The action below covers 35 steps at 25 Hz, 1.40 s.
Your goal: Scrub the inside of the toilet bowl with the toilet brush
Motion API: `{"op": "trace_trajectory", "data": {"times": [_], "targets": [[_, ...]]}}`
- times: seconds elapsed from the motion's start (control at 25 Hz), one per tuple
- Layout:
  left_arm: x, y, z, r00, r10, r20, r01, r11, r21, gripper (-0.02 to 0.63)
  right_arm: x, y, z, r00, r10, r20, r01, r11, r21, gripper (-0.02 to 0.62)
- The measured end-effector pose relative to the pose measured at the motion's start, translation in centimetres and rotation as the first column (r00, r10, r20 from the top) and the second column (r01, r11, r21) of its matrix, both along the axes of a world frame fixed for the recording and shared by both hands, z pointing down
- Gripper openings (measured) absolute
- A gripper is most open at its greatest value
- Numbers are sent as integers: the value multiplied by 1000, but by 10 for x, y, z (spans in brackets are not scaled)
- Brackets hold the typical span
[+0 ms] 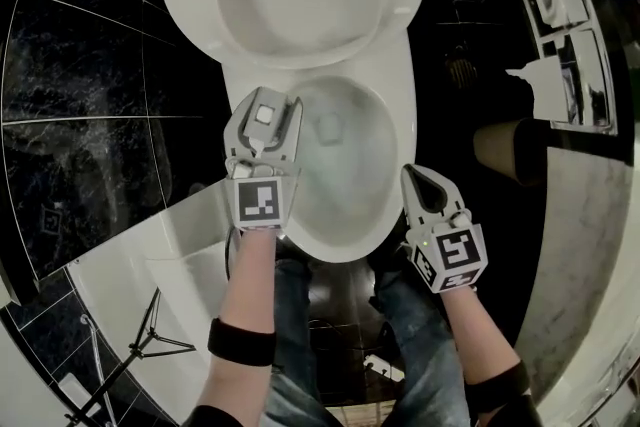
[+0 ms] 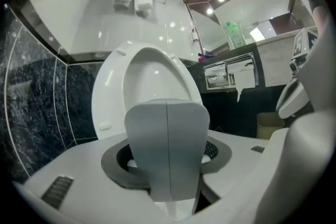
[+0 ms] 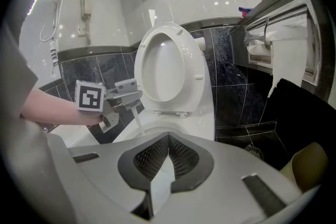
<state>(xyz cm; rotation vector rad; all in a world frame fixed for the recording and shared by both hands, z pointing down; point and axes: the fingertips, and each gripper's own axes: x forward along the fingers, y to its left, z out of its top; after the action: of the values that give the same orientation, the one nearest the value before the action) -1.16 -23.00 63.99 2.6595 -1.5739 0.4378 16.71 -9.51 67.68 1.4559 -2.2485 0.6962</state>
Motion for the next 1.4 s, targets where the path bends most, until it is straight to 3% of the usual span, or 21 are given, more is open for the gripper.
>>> {"op": "trace_trajectory", "data": {"times": [0.32,0.68,0.92,1.04,1.4], "targets": [[65,-26,-1,998,45,-39,-43,998,37,236,30,1,4,999,35,-10,-35,999,-1,6],[146,-32,-23,980,93,-173,-81,994,80,236,64,10,7,997,71,-19,-72,997,-6,6],[194,14,-23,957,177,-229,-171,984,46,236,77,16,3,995,96,-11,-96,995,-10,6],[207,46,-21,952,224,-210,-225,974,19,236,83,18,0,995,102,-10,-102,995,-11,6],[196,134,-15,939,276,-203,-298,950,-87,236,85,26,-6,995,100,-9,-100,995,-15,6]]}}
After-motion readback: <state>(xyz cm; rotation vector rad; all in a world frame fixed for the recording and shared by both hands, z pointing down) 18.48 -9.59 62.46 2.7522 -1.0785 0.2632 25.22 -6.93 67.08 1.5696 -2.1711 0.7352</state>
